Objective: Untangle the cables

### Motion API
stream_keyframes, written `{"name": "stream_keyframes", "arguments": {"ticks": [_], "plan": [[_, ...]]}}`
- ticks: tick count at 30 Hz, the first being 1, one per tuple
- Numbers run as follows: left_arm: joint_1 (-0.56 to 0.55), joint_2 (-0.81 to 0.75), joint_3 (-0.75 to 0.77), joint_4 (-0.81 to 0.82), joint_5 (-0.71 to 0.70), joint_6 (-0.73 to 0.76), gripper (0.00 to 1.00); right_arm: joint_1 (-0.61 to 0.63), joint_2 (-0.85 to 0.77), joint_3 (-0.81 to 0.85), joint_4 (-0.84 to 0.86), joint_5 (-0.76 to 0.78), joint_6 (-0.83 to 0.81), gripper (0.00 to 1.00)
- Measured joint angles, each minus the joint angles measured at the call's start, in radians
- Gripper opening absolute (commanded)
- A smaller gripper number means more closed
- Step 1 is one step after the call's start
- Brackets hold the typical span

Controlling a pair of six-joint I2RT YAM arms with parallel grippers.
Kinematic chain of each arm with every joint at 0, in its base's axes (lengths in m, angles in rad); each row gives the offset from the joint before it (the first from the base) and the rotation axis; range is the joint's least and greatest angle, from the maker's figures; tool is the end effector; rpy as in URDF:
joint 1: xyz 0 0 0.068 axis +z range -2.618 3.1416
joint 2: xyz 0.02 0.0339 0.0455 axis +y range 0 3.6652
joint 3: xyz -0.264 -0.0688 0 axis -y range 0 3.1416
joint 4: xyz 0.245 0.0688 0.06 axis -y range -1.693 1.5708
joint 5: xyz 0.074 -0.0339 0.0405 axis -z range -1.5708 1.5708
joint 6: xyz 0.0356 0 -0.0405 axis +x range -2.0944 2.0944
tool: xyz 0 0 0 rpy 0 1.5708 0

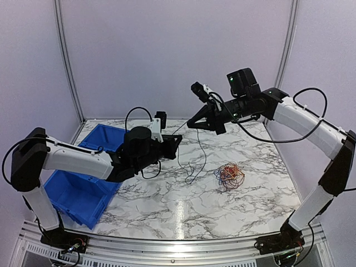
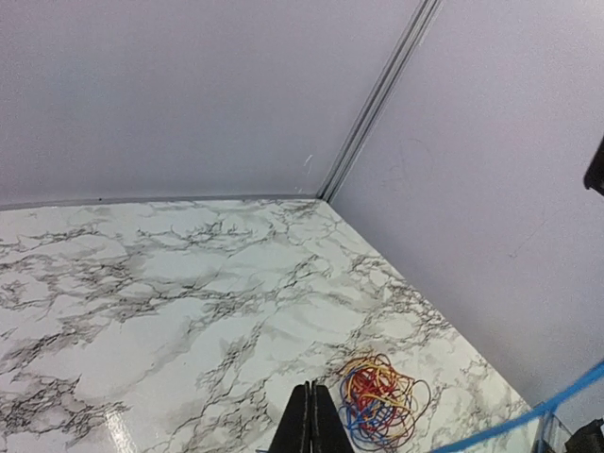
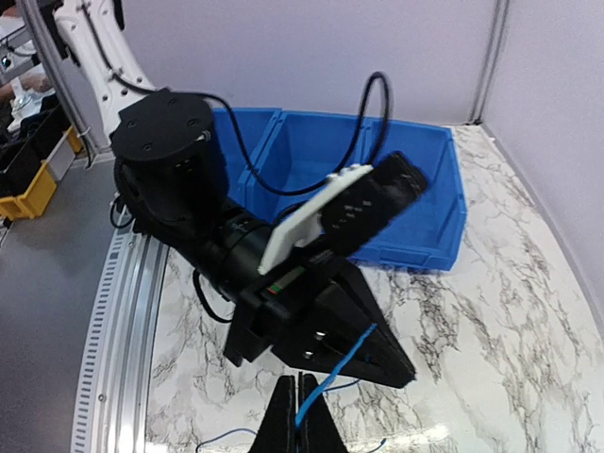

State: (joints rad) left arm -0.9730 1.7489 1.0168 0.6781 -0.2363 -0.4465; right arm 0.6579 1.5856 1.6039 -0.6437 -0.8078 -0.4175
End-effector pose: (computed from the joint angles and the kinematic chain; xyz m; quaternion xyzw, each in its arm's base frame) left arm 0.2306 -0.3239 0.2483 0.1093 0.7171 -0.3801 0.5738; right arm 0.2594 0.2330 0.3842 -0.5730 0.6115 0.3976 0.3737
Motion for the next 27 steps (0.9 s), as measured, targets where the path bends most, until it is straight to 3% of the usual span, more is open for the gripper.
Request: {"name": "stream_keyframes", "arguments": {"ticks": [7,10,13,17,27], "plan": [[0.023,-0.015,-0.030,0.122,0.089,0.001,0.00,-0.105,0.000,0.056,-0.025,-0.012,0.023,0.02],[0.048,-0.072,-0.070,0.110,0.119,0.024,0.00,-0.106,-0.002,0.029,-0.011,0.019,0.022,0.23],[0.111,-0.143,-0.100,-0.024,0.103,0.044,0.00,-0.124,-0.043,-0.038,0.043,0.062,0.021,0.35],[0.198,-0.208,-0.058,-0.247,0.092,0.085,0.00,-0.148,-0.109,-0.125,0.100,0.119,0.012,0.38],[0.256,-0.260,0.311,-0.743,0.059,0.250,0.00,-0.253,-0.193,-0.484,0.236,0.137,-0.002,0.41]]}}
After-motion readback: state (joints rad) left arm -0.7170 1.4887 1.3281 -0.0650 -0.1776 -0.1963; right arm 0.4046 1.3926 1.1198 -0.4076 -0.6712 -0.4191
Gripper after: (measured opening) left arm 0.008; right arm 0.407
